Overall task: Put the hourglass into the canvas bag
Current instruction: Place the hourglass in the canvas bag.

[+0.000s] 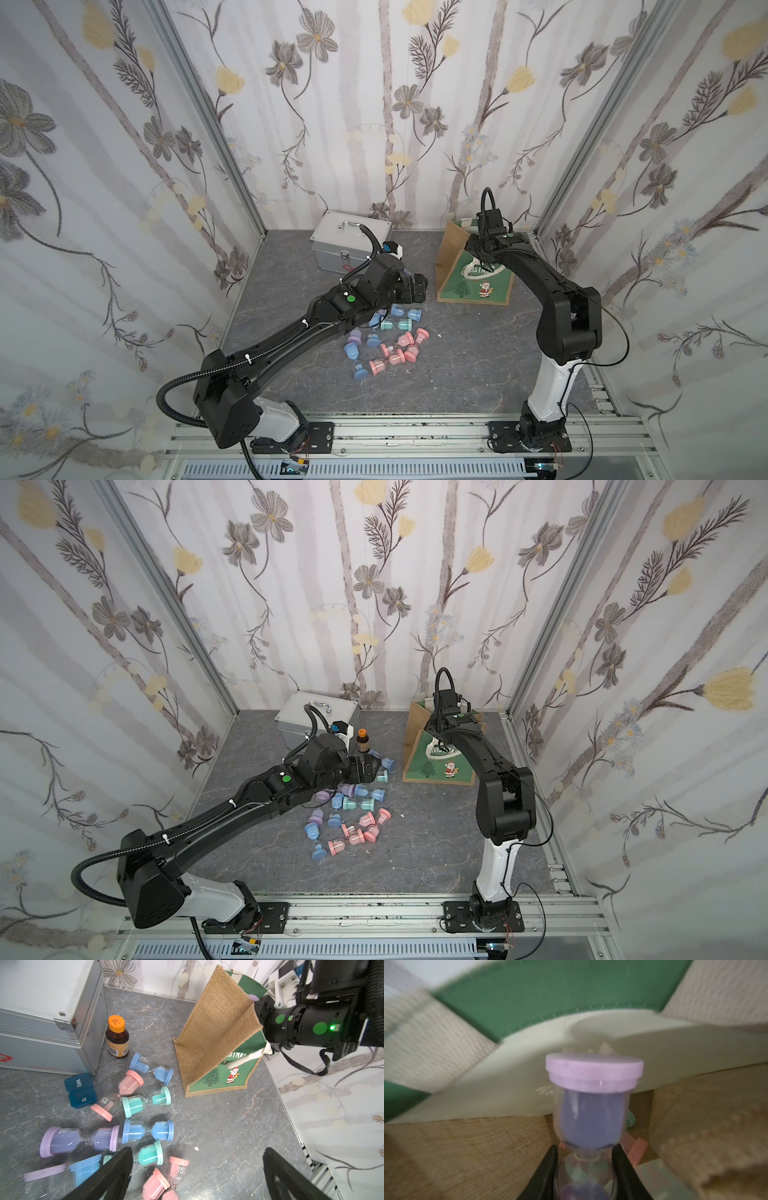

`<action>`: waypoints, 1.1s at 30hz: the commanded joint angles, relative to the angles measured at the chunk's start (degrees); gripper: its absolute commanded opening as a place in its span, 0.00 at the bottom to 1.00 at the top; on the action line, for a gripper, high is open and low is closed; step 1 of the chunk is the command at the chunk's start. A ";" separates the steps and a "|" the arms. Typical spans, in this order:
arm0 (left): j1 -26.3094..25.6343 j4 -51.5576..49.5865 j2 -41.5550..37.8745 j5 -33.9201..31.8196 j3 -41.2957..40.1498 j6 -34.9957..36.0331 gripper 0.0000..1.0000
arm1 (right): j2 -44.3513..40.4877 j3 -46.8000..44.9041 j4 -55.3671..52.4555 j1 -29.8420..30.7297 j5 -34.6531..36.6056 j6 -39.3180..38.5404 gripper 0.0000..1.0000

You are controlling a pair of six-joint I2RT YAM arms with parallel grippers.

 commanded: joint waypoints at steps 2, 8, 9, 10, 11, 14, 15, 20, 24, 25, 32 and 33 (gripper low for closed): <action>0.27 1.74 0.46 -0.61 -0.01 -0.11 1.00 | 0.22 -1.17 4.68 -0.03 -3.07 0.52 0.45; 0.50 1.45 0.34 -0.51 0.27 -0.26 1.00 | -2.95 -1.45 5.13 -0.04 -3.06 0.70 0.61; 0.48 1.62 0.23 -0.46 0.24 -0.12 1.00 | -3.73 -1.45 5.09 -0.01 -2.78 0.70 0.64; 0.50 1.55 0.12 -0.49 0.30 -0.11 1.00 | -4.56 -1.53 4.95 -0.01 -2.77 0.70 0.68; 0.51 1.64 0.09 -0.57 0.31 -0.16 1.00 | -5.42 -1.54 4.80 0.01 -2.81 0.78 0.70; 0.64 1.42 -0.07 -0.48 0.35 -0.24 1.00 | -8.42 -1.45 4.80 0.31 -3.16 0.78 0.75; 0.64 1.40 -0.24 -0.21 0.39 -0.18 1.00 | -9.49 -1.45 4.85 0.46 -3.27 0.72 0.77; 0.70 0.82 -1.30 -0.28 0.04 -0.36 1.00 | -14.89 -1.45 4.49 1.57 -3.63 0.83 0.82; 0.72 0.10 -2.94 -0.38 -0.93 -0.45 1.00 | -18.67 -1.45 3.45 3.43 -3.15 0.28 0.85; 0.71 -0.23 -3.60 -0.47 -1.27 -0.53 1.00 | -19.46 -1.36 2.79 4.15 -2.63 0.17 0.86; 0.77 -2.33 -8.84 -1.56 -5.19 -0.82 1.00 | -24.90 -3.78 -1.53 12.39 2.43 -1.77 0.90; 0.77 -2.88 -10.48 -1.76 -5.92 -0.86 1.00 | -25.63 -4.48 -2.22 13.83 3.25 -1.67 0.90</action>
